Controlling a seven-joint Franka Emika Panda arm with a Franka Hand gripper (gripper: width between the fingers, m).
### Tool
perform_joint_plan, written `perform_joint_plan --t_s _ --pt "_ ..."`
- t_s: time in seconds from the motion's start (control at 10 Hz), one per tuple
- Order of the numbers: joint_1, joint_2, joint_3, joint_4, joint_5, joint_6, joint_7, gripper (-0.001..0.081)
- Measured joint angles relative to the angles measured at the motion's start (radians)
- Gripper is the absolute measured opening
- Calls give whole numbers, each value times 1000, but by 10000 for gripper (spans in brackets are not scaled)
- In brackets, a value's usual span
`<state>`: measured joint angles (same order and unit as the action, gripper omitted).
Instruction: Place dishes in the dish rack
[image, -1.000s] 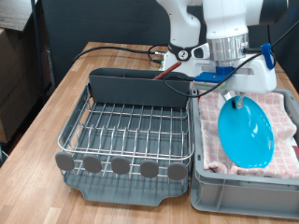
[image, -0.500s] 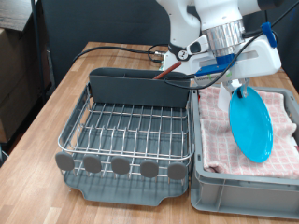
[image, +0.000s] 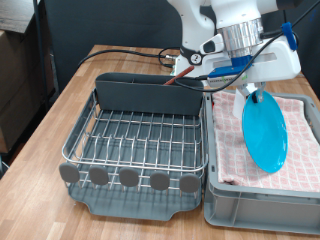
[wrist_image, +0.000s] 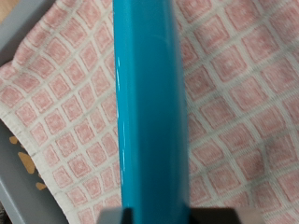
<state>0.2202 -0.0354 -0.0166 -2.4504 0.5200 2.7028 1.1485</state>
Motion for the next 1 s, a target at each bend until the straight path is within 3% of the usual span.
perform_joint_plan --t_s 0.2,0.4,0.7,1.0 --pt "-10 -46 0 0 -136 -81 139 39" --pt "-24 -97 -1 11 -232 -197 211 39" --pt "-40 -133 -7 63 -318 -368 266 39" --pt "-42 -133 -13 96 -324 -420 269 39"
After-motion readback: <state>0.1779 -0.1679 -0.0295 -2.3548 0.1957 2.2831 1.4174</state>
